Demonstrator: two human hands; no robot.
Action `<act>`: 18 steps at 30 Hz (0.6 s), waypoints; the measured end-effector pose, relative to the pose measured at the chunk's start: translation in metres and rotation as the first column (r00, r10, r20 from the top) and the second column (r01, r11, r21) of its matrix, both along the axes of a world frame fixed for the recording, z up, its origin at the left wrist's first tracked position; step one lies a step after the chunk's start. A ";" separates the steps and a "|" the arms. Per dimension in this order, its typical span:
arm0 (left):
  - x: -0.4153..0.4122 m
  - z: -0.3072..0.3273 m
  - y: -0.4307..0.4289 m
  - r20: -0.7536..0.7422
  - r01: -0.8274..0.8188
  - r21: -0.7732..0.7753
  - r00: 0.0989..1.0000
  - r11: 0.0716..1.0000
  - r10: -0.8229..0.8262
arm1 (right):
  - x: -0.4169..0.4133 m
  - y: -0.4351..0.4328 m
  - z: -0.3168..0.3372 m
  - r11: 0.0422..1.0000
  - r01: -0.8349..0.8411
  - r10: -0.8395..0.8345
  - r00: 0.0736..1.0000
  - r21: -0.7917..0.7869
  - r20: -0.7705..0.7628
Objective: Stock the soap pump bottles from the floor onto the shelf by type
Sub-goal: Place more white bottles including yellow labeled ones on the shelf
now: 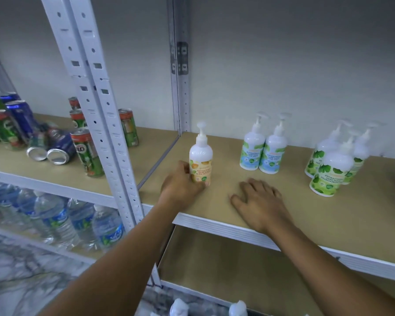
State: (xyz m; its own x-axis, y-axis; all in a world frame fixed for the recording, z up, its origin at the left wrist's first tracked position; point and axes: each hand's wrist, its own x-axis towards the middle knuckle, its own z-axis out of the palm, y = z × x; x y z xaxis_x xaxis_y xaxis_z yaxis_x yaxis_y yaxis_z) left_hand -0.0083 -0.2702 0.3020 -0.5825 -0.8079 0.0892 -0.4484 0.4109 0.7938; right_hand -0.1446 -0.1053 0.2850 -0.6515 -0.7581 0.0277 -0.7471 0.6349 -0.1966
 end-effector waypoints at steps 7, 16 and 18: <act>-0.039 -0.005 -0.044 0.046 -0.019 -0.039 0.999 0.999 0.021 | -0.003 -0.003 -0.004 1.000 0.000 -0.001 1.000 -0.016 -0.024; -0.067 -0.015 -0.071 0.092 -0.062 -0.140 0.993 0.988 0.075 | -0.005 -0.005 -0.007 1.000 0.002 -0.003 0.999 -0.020 -0.035; -0.068 -0.015 -0.072 0.102 -0.077 -0.165 0.990 0.983 0.094 | -0.005 -0.005 -0.007 1.000 0.003 -0.004 0.999 -0.022 -0.039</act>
State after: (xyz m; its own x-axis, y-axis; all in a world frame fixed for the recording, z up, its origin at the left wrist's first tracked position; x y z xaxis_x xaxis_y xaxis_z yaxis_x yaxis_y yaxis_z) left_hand -0.0761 -0.3425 0.2867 -0.5253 -0.8355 0.1612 -0.5674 0.4851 0.6654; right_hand -0.1495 -0.1102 0.2778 -0.6523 -0.7548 0.0696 -0.7523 0.6335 -0.1810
